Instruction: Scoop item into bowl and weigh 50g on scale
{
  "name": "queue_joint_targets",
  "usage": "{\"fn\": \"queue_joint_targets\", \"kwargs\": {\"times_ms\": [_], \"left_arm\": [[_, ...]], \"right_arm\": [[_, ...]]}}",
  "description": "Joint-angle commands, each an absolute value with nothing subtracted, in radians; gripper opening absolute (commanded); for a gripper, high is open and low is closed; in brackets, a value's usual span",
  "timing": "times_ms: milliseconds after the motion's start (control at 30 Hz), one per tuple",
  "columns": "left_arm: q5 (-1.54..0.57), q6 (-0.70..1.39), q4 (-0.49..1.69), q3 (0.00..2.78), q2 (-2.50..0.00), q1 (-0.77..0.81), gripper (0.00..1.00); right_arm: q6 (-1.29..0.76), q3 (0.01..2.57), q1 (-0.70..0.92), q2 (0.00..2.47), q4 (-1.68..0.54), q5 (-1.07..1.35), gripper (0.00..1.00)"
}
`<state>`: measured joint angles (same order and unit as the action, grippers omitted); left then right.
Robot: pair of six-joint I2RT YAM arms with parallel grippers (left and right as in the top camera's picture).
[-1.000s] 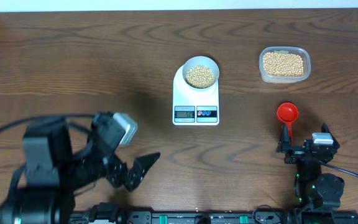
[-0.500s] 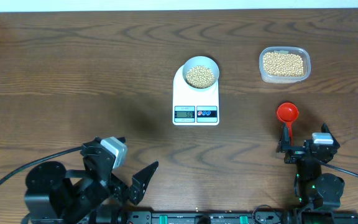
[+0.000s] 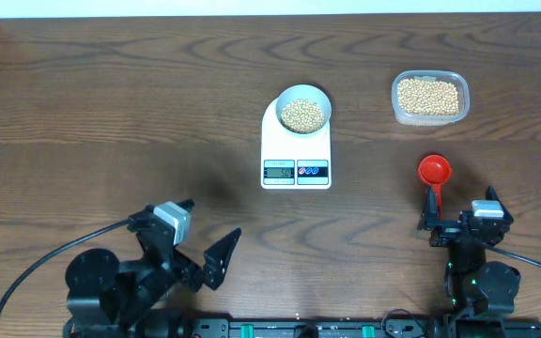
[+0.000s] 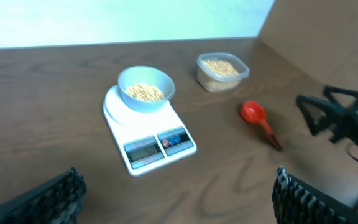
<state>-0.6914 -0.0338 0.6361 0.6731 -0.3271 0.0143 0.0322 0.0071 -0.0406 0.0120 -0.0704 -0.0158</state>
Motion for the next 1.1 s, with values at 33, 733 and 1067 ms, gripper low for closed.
{"fn": "queue_joint_targets", "kwargs": {"times_ms": [33, 733, 1067], "left_arm": [[-0.586, 0.039, 0.525, 0.562, -0.286, 0.015, 0.98], [-0.183, 0.207, 0.315, 0.216, -0.001, -0.004, 0.98], [-0.040, 0.193, 0.137, 0.076, -0.001, -0.015, 0.98]], "right_arm": [[0.015, 0.006, -0.035, 0.005, -0.073, -0.024, 0.99], [0.015, 0.006, -0.035, 0.005, -0.073, -0.023, 0.99], [0.015, 0.006, -0.035, 0.005, -0.073, -0.023, 0.99]]}}
